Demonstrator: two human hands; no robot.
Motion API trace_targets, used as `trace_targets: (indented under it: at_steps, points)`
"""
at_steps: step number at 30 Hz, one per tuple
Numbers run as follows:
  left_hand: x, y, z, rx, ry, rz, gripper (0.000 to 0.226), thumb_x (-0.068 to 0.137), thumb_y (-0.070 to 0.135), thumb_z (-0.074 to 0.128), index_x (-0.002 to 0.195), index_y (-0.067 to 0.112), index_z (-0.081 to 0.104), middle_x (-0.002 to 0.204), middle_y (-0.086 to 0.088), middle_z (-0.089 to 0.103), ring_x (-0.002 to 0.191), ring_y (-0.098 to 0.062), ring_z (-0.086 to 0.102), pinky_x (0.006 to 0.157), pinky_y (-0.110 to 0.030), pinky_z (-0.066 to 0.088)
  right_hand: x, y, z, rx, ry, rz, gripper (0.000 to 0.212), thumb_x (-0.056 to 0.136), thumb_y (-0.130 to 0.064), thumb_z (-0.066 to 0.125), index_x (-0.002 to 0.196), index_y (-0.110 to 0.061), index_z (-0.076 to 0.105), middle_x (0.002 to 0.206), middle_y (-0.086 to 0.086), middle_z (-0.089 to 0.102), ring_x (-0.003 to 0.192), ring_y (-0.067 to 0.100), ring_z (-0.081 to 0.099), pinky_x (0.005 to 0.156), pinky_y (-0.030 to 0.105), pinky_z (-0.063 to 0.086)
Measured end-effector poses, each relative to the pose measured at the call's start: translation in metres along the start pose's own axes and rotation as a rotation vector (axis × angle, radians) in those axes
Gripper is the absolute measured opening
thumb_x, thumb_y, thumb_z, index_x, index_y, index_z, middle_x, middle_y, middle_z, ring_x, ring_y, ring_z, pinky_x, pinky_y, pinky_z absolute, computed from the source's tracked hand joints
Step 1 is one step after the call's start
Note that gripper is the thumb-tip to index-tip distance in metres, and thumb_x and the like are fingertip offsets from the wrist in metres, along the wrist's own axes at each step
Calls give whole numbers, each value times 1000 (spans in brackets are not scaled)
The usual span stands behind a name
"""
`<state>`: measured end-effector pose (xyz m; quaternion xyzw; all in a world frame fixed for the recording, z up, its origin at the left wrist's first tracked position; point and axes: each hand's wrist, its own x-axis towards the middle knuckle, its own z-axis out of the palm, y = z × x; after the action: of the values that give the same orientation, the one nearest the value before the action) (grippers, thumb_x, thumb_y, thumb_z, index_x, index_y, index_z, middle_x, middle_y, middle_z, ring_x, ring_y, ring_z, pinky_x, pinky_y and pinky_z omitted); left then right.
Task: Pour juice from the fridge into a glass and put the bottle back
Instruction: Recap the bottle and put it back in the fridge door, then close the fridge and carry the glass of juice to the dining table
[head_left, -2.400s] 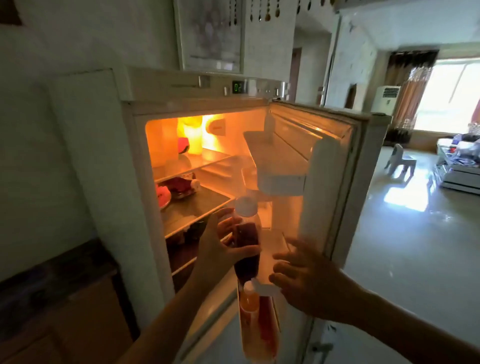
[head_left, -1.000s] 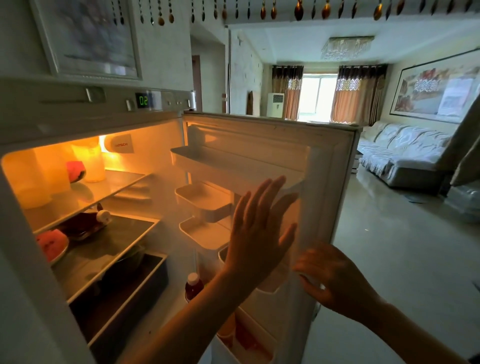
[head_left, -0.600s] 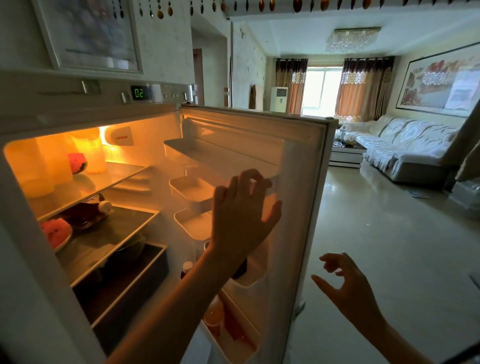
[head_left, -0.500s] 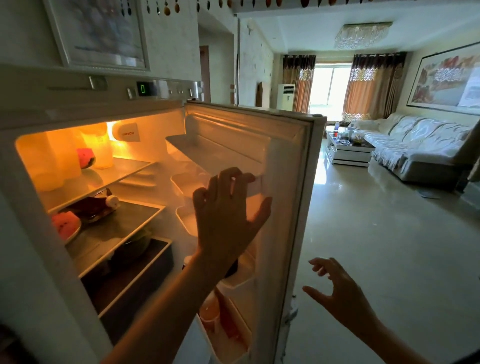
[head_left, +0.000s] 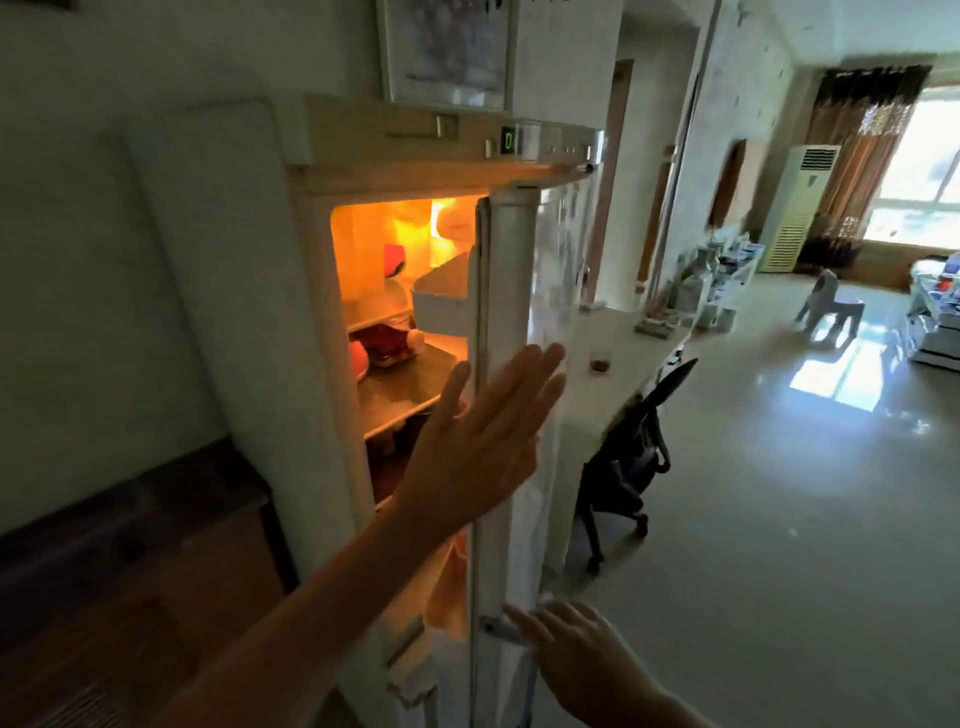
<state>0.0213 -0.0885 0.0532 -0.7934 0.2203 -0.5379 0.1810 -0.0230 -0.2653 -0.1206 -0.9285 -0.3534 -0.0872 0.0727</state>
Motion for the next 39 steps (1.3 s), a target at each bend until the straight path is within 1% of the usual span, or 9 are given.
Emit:
trace_targets:
  at_steps: [3,7,9,11,16,19,28,33,39]
  points:
    - [-22,-29,8,64,-76,20,55,90,31,47,143,16,39,152,-3,32,141,-18,26,114,-48,9,27,-18,22,-79,-3,-140,42,79,-28,43,120,-32,52,91,-18,67,83,2,64,74,24,56]
    - [-42,-71,25,122,-183,28,57,90,29,45,144,16,35,154,-3,27,143,-18,21,116,-47,-1,73,-30,24,-14,-22,-23,52,71,-19,67,118,-30,49,115,-9,59,109,17,60,92,49,47]
    - [-49,-90,33,149,-192,15,55,91,30,45,144,17,36,154,-4,29,142,-19,23,116,-47,-2,99,-37,28,205,-89,31,41,83,-8,54,120,-26,47,122,-9,53,110,14,55,98,34,38]
    - [-53,-106,41,145,-202,14,54,94,32,46,145,18,34,154,-4,28,142,-20,23,116,-46,-3,121,-44,34,335,-95,98,36,88,-7,49,117,-27,47,113,-10,57,97,15,60,85,23,45]
    - [-60,-123,56,154,-199,22,56,96,33,46,147,20,28,155,-2,26,143,-18,21,115,-45,-5,152,-41,47,325,-59,102,30,89,-12,50,116,-23,54,117,-5,59,94,20,63,75,35,53]
    - [-65,-123,65,201,-181,38,54,98,35,40,148,22,26,155,1,26,143,-15,21,115,-45,-4,164,-31,42,242,-67,92,26,95,-23,41,113,-19,59,115,-1,57,93,21,63,71,31,46]
    - [-59,-116,63,125,-140,-28,51,96,29,43,145,17,34,154,-4,29,143,-21,22,116,-48,5,175,-25,15,140,-162,-12,26,93,-29,45,108,-20,64,113,-1,64,98,18,62,85,32,49]
    - [-37,-92,55,-109,-123,-94,36,88,32,54,118,14,60,137,-7,54,130,-22,44,112,-50,14,165,-12,-33,101,-5,28,25,93,-37,46,111,-29,61,115,-11,64,100,6,59,96,26,37]
    - [16,-35,66,-598,-262,-271,54,91,49,42,137,20,43,142,-2,47,132,-19,41,109,-45,27,102,42,-115,-43,343,313,19,88,-37,54,102,-30,66,104,-10,70,94,8,63,88,33,49]
